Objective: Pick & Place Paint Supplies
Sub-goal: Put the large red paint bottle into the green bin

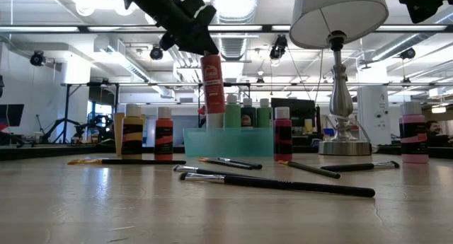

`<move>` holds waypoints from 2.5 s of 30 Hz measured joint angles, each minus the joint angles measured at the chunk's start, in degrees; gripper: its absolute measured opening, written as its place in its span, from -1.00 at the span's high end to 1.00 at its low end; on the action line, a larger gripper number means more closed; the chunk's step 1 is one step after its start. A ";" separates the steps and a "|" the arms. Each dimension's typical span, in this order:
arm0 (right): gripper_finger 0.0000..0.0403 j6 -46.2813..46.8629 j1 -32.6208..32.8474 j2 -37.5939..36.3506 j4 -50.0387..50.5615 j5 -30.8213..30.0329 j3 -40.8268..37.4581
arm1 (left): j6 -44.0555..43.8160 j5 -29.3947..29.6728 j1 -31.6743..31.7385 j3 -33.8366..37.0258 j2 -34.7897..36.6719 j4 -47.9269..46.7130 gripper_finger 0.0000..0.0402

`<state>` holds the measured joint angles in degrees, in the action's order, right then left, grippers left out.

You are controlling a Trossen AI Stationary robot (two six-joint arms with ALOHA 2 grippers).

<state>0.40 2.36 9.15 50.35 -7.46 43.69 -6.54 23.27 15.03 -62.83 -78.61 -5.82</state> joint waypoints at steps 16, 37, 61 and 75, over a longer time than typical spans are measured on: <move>0.96 0.00 -0.01 -0.01 -0.01 -0.01 0.00 | -0.66 -3.03 5.66 0.19 -1.55 -0.20 0.34; 0.96 0.00 0.00 0.00 -0.02 0.00 -0.01 | -1.21 -6.96 12.77 0.19 -8.75 2.81 0.34; 0.96 0.00 0.01 0.00 0.00 0.00 -0.01 | -1.40 -8.90 17.28 -0.03 -14.23 5.36 0.34; 0.96 0.00 -0.01 0.00 0.00 0.00 0.01 | -1.36 -8.77 18.76 0.17 -14.49 5.58 0.34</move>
<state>0.40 2.35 9.15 50.35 -7.46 43.70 -7.90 14.50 33.79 -62.65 -93.10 -0.24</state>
